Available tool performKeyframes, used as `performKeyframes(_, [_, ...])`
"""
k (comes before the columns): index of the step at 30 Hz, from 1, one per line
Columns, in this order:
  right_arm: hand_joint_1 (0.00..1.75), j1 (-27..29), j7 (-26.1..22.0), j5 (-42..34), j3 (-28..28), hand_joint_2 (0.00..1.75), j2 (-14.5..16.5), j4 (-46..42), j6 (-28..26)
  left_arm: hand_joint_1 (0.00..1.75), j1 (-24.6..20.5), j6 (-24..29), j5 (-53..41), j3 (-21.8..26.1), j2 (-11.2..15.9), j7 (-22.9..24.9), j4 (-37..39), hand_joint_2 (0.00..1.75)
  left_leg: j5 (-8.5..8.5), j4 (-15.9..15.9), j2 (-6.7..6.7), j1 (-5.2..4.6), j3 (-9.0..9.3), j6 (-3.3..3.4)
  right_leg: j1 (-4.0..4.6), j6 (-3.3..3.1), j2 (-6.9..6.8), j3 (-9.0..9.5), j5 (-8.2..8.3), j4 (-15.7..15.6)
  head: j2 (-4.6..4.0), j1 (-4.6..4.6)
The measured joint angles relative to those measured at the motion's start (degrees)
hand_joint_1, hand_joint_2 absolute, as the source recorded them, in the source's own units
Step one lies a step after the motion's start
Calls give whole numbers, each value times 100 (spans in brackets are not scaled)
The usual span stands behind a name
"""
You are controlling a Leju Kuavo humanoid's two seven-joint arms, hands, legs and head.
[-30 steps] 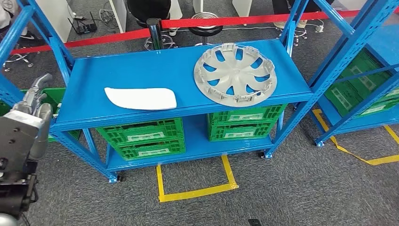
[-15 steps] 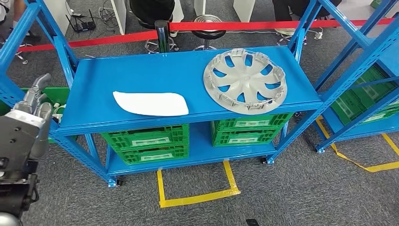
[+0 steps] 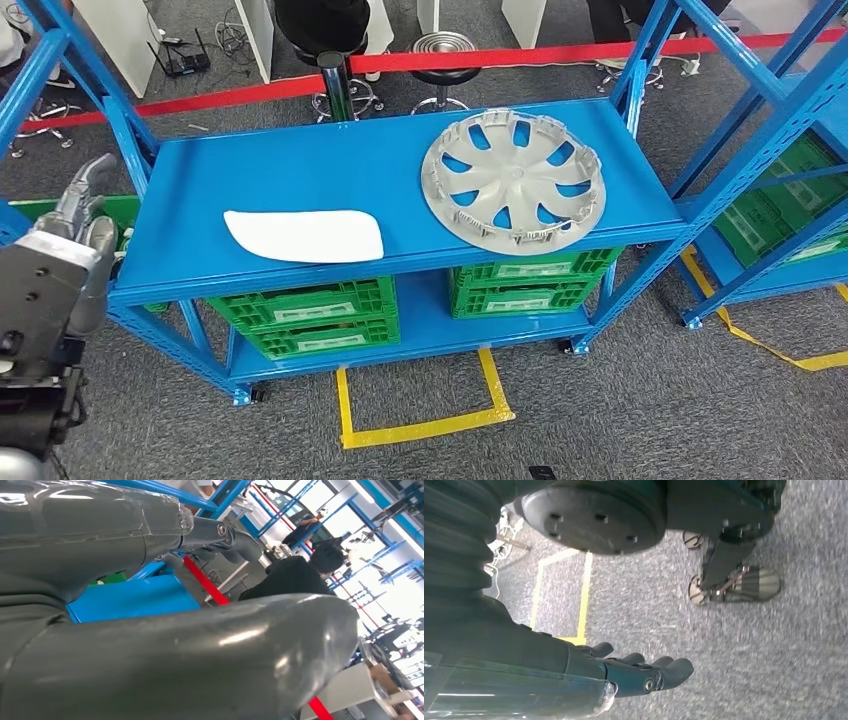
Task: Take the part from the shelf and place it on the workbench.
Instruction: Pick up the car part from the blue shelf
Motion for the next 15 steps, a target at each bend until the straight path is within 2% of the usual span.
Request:
performKeyframes(1, [0, 3, 0, 2, 0, 175, 6, 0, -1, 0, 5, 0, 0, -1, 1, 0, 3, 0, 31, 158, 3, 8, -141, -35, -7, 2, 1, 21, -27, 13, 0, -29])
performKeyframes(2, [0, 6, 0, 10, 1, 175, 9, 0, -5, 0, 7, -1, 0, -2, 1, -1, 5, 0, 177, 119, 10, 24, -183, -82, -22, 11, 5, 45, -61, 35, 0, -54])
performKeyframes(4, [0, 6, -6, 35, 1, 175, 8, 0, -30, 0, 8, -1, -4, -2, 1, -17, 4, 0, 651, -438, 47, 85, 4, -224, -69, 60, 21, 88, -159, 118, 0, -94])
performKeyframes(5, [0, 2, -13, 46, 2, 175, -4, 0, -52, 0, 11, -2, -8, -3, -1, -31, 5, 0, 802, -737, 67, 102, 137, -295, -78, 95, 36, 91, -214, 179, 0, -143])
performKeyframes(6, [0, -2, -21, 50, 2, 175, -14, -1, -69, 0, 14, -3, -13, -3, -1, -44, 3, 0, 859, -938, 85, 107, 232, -256, -74, 129, 50, 81, -256, 229, 0, -183])
performKeyframes(7, [0, -3, -30, 50, 3, 175, -24, -1, -82, 0, 24, -3, -17, -3, -2, -55, 1, 0, 837, -1025, 94, 101, 276, -193, -61, 152, 59, 70, -288, 264, 0, -202])
performKeyframes(8, [0, -1, -34, 50, 3, 175, -31, -1, -88, 0, 33, -3, -21, -4, -3, -60, -2, 0, 799, -1045, 92, 86, 289, -107, -46, 166, 63, 67, -301, 274, 0, -204])
performKeyframes(9, [0, 5, -38, 50, 4, 175, -28, -1, -89, 0, 38, -3, -24, -3, -2, -63, -5, 0, 784, -1046, 86, 82, 288, -13, -41, 170, 59, 75, -304, 261, 0, -170])
performKeyframes(11, [0, 11, -39, 49, 5, 175, -27, 0, -87, 0, 42, -4, -27, -4, -5, -70, -6, 0, 776, -1050, 59, 77, 289, -9, -43, 173, 44, 102, -306, 226, 0, -123])
performKeyframes(15, [0, 6, -39, 28, 8, 175, -27, 0, -46, 0, 34, -70, -55, -11, -21, -106, -4, 175, 757, -1049, 20, 64, 289, 21, -55, 194, 25, 126, -309, 176, 0, -76])
